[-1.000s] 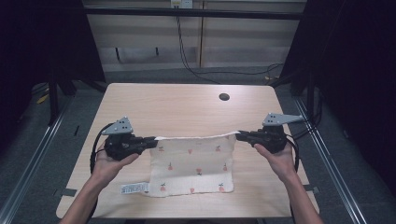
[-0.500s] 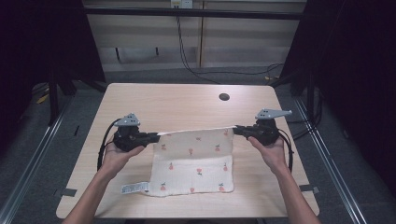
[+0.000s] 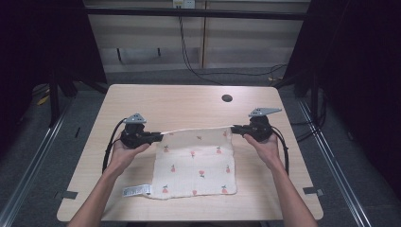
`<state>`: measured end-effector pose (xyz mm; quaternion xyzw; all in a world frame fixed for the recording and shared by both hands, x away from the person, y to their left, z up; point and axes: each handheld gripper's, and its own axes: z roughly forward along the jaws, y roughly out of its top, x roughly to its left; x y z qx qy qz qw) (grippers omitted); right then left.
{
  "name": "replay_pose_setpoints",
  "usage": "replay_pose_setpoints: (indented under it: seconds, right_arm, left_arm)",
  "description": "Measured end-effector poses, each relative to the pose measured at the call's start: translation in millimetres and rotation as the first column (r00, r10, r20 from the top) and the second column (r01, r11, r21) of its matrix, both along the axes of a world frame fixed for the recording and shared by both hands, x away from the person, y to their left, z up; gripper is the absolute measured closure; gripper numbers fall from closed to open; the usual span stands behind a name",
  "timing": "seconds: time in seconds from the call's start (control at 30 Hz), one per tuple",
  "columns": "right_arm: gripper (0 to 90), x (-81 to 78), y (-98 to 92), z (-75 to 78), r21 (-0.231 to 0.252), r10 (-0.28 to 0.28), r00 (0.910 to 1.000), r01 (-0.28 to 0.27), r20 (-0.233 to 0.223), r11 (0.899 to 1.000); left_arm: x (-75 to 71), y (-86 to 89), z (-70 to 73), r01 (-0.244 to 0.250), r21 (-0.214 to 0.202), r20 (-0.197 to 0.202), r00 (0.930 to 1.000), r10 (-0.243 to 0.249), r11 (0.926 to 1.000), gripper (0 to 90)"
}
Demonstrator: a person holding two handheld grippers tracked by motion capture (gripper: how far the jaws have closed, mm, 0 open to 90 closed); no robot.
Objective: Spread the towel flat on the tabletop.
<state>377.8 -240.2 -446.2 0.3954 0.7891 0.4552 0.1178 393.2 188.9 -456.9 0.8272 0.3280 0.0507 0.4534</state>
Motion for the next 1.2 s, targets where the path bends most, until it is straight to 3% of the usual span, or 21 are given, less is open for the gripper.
replay_pose_setpoints:
  seconds: [0.1,0.33,0.53,0.7,0.87,0.97,1.0,1.17,1.2]
  right_arm:
    - [86.7,8.4,3.5,-8.0,-0.018,-0.013,0.9998,0.013,-0.011,1.000]
    - [86.1,17.7,11.7,-15.1,-0.043,-0.039,0.9986,0.038,-0.034,0.998]
    - [80.9,21.4,11.5,-17.3,-0.060,-0.077,0.9965,0.075,-0.033,0.995]
    - [75.2,22.6,6.1,-16.1,-0.037,-0.097,0.9946,0.096,-0.036,0.995]
    - [67.7,20.0,3.1,-13.5,-0.052,-0.117,0.9928,0.115,-0.025,0.992]
    - [61.4,13.2,3.9,-7.4,-0.057,-0.107,0.9942,0.106,-0.010,0.993]
    - [60.9,9.9,4.4,-6.3,-0.047,-0.099,0.9951,0.099,-0.005,0.994]
    - [59.3,-4.1,12.1,-6.1,-0.065,-0.037,0.9992,0.035,-0.019,0.997]
    - [59.8,-11.2,15.4,-5.1,-0.066,-0.003,0.9997,0.001,-0.024,0.998]
  left_arm:
    - [3.4,-0.6,-3.7,-0.006,0.021,-0.006,1.0000,0.006,0.9998,82.2]
    - [14.6,-4.9,-11.1,-0.026,0.022,-0.028,0.9993,0.027,0.9994,81.1]
    - [21.4,-6.0,-8.7,-0.052,0.025,-0.017,0.9985,0.052,0.9983,73.0]
    - [20.8,-0.9,-3.2,-0.057,0.008,0.002,0.9983,0.057,0.9983,69.2]
    - [12.1,-1.7,0.7,-0.020,0.008,0.016,0.9997,0.020,0.9998,67.0]
    - [8.1,-1.0,1.9,-0.013,0.009,0.012,0.9998,0.013,0.9999,64.9]
    - [2.2,-0.4,0.0,-0.004,-0.009,0.005,1.0000,0.004,0.9999,64.5]
    - [-7.3,-0.8,-4.1,0.015,0.005,-0.009,0.9998,-0.015,0.9999,64.9]
    - [-13.2,-0.1,-1.8,0.022,-0.011,-0.009,0.9997,-0.022,0.9997,66.8]
